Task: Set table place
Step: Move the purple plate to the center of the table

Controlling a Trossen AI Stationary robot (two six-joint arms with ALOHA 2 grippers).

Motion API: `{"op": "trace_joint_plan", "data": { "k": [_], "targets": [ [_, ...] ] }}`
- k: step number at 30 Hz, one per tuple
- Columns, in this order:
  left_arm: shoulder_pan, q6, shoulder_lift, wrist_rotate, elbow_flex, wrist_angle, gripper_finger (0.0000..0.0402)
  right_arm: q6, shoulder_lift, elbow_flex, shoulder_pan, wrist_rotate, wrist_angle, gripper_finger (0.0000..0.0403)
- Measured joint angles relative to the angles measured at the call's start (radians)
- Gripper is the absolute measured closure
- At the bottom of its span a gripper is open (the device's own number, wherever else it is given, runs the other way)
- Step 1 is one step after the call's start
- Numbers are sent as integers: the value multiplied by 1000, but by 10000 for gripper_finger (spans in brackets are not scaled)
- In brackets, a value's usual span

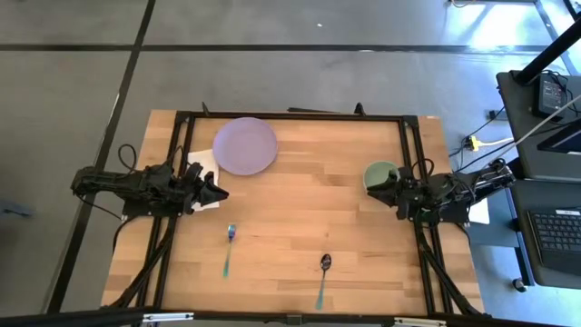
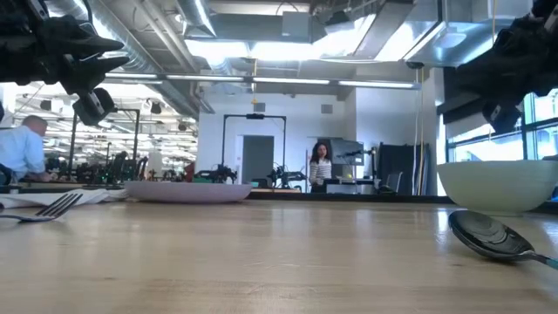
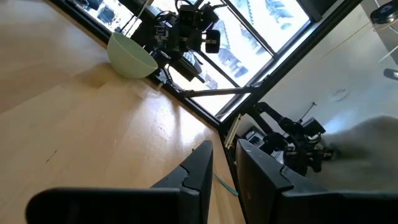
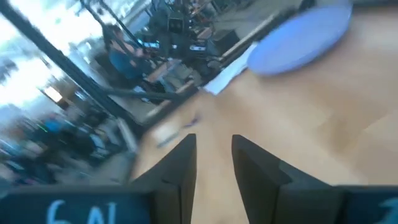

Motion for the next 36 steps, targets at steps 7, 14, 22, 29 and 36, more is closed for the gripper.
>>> {"op": "trace_joint_plan", "data": {
  "k": [7,14,22,29,36],
  "targets": [
    [0,0,0,0,0,0,335,232,2,0,0,0,104,298],
    [0,0,0,0,0,0,335,-61,2,0,0,53,485,298],
    [5,118,0,-196,0,32,335,-297,2,0,0,254,643,298],
    [6,29,0,-412,0,145,335,-184,2,0,0,456,563,298],
    [5,15,0,-442,0,82,335,-84,25,0,0,585,554,298]
  ]
}}
